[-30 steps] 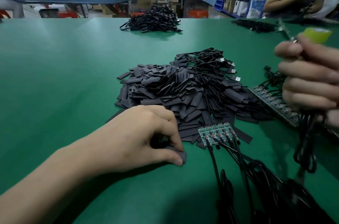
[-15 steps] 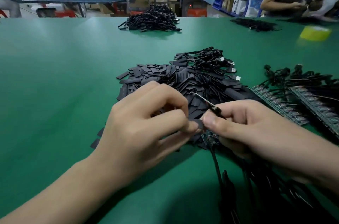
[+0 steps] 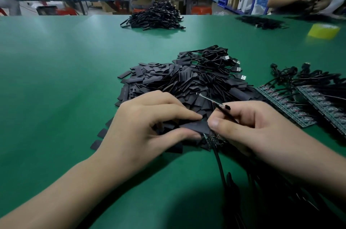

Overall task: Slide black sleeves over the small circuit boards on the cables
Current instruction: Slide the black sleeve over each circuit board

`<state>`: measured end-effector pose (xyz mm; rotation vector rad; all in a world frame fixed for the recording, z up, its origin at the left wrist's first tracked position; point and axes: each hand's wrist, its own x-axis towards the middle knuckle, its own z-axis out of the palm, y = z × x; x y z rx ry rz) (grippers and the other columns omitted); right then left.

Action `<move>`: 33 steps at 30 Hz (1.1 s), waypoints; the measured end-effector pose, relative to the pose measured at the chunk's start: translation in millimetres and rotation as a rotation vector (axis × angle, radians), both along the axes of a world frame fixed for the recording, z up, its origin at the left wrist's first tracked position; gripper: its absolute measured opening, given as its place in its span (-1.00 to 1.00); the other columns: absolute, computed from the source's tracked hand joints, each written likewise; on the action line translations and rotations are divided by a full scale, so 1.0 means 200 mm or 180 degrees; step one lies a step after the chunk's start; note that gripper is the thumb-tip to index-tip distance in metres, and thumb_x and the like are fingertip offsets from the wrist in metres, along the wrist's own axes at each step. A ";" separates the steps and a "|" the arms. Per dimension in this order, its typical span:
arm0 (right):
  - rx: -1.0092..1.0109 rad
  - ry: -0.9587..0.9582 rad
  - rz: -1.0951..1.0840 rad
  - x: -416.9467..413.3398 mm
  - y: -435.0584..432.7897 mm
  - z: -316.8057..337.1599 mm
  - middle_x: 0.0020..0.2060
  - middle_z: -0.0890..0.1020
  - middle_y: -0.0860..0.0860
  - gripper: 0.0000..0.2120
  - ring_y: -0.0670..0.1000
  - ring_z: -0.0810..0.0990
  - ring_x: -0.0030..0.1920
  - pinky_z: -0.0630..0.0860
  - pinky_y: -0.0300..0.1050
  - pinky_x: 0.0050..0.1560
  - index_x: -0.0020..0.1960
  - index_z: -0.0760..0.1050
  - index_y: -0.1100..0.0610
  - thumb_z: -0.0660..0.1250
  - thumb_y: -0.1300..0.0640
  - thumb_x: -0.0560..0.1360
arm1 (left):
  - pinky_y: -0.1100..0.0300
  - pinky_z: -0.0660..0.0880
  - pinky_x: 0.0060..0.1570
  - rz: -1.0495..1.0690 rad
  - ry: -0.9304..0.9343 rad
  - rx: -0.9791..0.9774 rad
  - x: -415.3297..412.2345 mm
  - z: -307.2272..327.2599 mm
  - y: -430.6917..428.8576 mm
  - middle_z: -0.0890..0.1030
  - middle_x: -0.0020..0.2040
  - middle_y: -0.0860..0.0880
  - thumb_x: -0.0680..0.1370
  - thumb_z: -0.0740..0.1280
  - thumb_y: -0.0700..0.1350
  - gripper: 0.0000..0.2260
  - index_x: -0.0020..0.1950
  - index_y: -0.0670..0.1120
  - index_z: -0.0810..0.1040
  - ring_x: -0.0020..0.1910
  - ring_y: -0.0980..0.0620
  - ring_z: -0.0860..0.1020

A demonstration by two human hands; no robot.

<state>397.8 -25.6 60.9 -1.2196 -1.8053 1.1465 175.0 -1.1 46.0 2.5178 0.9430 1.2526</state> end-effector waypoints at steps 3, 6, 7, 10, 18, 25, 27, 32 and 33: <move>0.0679 -0.0391 -0.0284 0.02 0.02 -0.03 -0.42 0.43 -0.21 -0.64 -0.22 0.34 -0.39 0.27 -0.33 -0.37 -0.08 0.59 -0.04 0.24 -0.31 0.50 | 0.28 0.50 -0.09 0.0025 -0.0245 -0.0313 0.01 0.00 0.00 0.67 -0.12 0.09 0.38 0.56 0.02 -0.79 -0.03 -0.01 0.74 -0.12 0.09 0.63; 0.0855 -0.0323 -0.0462 0.04 0.04 -0.02 -0.45 0.41 -0.17 -0.51 -0.18 0.36 -0.42 0.30 -0.27 -0.32 0.06 0.59 -0.04 0.05 -0.36 0.58 | 0.34 0.44 -0.22 0.0177 -0.0527 -0.0619 0.00 0.00 0.00 0.65 -0.19 0.09 0.33 0.59 0.08 -0.79 -0.09 0.10 0.70 -0.24 0.16 0.58; 0.0739 -0.0165 -0.0434 0.05 0.05 -0.02 -0.45 0.37 -0.13 -0.49 -0.16 0.33 -0.43 0.29 -0.28 -0.34 0.05 0.60 -0.02 0.02 -0.33 0.61 | 0.37 0.41 -0.27 0.0228 -0.0655 -0.0742 0.00 -0.01 0.00 0.64 -0.22 0.09 0.31 0.60 0.10 -0.79 -0.12 0.13 0.69 -0.32 0.20 0.54; 0.0602 -0.0018 -0.0305 0.07 0.06 -0.01 -0.44 0.33 -0.10 -0.51 -0.14 0.31 -0.44 0.27 -0.37 -0.40 -0.03 0.62 0.03 0.04 -0.24 0.65 | 0.39 0.36 -0.37 0.0286 -0.0917 -0.1024 -0.01 -0.02 0.01 0.61 -0.29 0.09 0.29 0.58 0.11 -0.83 -0.18 0.15 0.69 -0.44 0.23 0.41; 0.0519 -0.0635 0.0277 0.07 0.04 0.00 -0.45 0.27 0.11 -0.55 0.04 0.26 -0.41 0.21 -0.02 -0.37 -0.27 0.49 0.00 0.11 -0.27 0.58 | 0.46 0.31 -0.40 0.0305 -0.0994 -0.1077 0.00 -0.03 0.01 0.57 -0.36 0.16 0.29 0.58 0.08 -0.86 -0.23 0.13 0.68 -0.47 0.25 0.40; 0.0450 -0.0842 0.0410 0.06 0.04 0.00 -0.48 0.27 -0.06 -0.59 -0.08 0.24 -0.43 0.19 -0.18 -0.39 -0.32 0.44 -0.01 0.12 -0.19 0.61 | 0.46 0.34 -0.35 0.0337 -0.0851 -0.0832 0.01 -0.01 0.00 0.60 -0.30 0.12 0.31 0.57 0.06 -0.86 -0.25 0.18 0.62 -0.41 0.24 0.48; 0.0438 -0.0877 0.0437 0.06 0.04 0.00 -0.49 0.26 -0.07 -0.59 -0.10 0.23 -0.45 0.19 -0.22 -0.40 -0.32 0.43 0.01 0.12 -0.17 0.61 | 0.44 0.35 -0.33 0.0321 -0.0796 -0.0793 0.01 -0.01 0.00 0.60 -0.30 0.10 0.32 0.56 0.06 -0.88 -0.24 0.13 0.65 -0.38 0.22 0.49; 0.0515 -0.1043 0.0403 0.06 0.04 -0.01 -0.51 0.27 -0.07 -0.59 -0.13 0.23 -0.48 0.22 -0.23 -0.41 -0.29 0.42 0.06 0.14 -0.16 0.61 | 0.45 0.38 -0.21 0.0292 -0.0346 -0.0428 0.01 0.01 0.00 0.61 -0.24 0.09 0.37 0.59 0.01 -0.82 -0.20 -0.06 0.70 -0.26 0.15 0.57; 0.0469 -0.1018 0.0406 0.07 0.04 -0.01 -0.51 0.27 -0.07 -0.59 -0.11 0.23 -0.47 0.20 -0.23 -0.42 -0.30 0.42 0.06 0.14 -0.17 0.61 | 0.44 0.39 -0.19 0.0278 -0.0256 -0.0339 0.00 0.01 0.00 0.61 -0.23 0.09 0.38 0.60 0.00 -0.82 -0.19 -0.08 0.70 -0.23 0.14 0.57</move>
